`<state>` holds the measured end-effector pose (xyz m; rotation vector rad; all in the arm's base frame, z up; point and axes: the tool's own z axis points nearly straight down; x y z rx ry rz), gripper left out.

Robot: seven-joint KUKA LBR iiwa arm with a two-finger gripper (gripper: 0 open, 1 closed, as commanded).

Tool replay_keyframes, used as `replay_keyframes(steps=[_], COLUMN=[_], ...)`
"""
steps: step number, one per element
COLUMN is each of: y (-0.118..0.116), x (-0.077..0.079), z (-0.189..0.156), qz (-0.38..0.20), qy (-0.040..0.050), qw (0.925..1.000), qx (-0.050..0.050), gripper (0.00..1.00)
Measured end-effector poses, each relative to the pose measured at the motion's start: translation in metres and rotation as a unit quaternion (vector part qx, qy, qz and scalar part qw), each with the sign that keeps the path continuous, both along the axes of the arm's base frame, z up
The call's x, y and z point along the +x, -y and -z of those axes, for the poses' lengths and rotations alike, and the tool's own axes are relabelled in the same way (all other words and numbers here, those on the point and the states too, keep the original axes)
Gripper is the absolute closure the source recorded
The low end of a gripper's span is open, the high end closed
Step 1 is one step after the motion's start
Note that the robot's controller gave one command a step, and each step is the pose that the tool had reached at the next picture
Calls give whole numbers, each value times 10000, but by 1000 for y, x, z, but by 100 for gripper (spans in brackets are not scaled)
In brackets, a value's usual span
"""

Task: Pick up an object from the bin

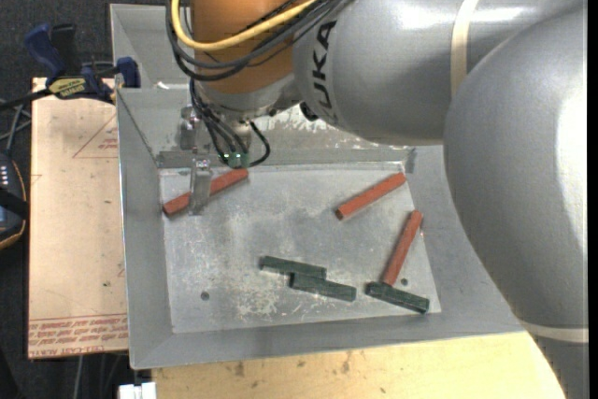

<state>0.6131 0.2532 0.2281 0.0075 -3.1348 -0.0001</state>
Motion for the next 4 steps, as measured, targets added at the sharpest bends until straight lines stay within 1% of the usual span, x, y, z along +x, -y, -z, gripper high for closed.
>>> replay_keyframes(steps=[1, 2, 3, 4], y=[2, 15, 43, 45], x=[2, 10, 25, 28], z=[-6, 49, 144, 175], qz=[22, -540, -1444, -1667], qy=[41, 57, 65, 42], qw=[10000, 9985, 9895, 9860], qx=[8, 13, 14, 13], gripper=[0, 0, 0, 0])
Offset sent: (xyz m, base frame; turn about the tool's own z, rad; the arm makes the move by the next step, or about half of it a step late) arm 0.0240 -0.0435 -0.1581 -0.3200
